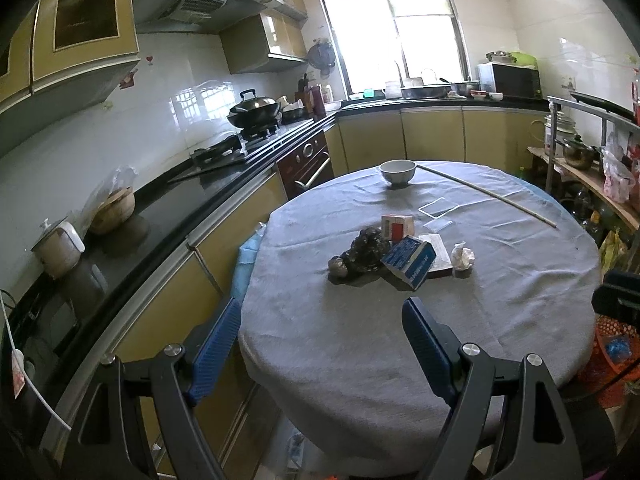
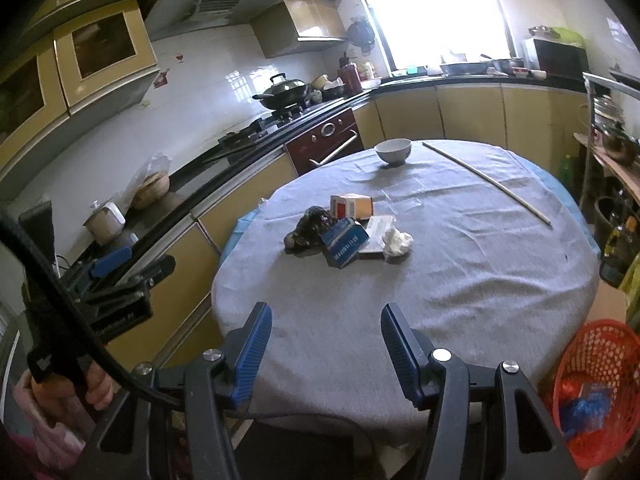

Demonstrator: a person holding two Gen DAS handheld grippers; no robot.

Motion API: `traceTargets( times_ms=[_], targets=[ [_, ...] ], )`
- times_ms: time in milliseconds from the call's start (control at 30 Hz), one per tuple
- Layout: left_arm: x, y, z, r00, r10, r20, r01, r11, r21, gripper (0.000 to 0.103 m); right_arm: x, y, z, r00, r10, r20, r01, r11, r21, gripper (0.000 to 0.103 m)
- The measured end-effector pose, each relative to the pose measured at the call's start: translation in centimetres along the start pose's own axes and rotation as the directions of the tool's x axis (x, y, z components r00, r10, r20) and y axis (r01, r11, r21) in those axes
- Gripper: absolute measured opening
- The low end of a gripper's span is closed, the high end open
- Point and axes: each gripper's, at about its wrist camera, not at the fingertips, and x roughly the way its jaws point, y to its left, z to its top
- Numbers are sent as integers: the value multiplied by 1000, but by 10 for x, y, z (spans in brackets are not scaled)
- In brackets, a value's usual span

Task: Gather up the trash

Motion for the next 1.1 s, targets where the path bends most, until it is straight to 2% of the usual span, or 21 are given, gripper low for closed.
traceTargets(
  times_ms=[333, 1100],
  targets=[
    [5, 12, -4, 1000, 17, -12, -18, 1000, -25, 83, 11, 29, 22, 999, 47, 27, -45, 997, -66, 61],
    [12, 20, -8, 999, 30, -34, -32, 999, -42, 83, 33, 44, 41, 996, 84, 24, -82, 995, -63, 61]
  ],
)
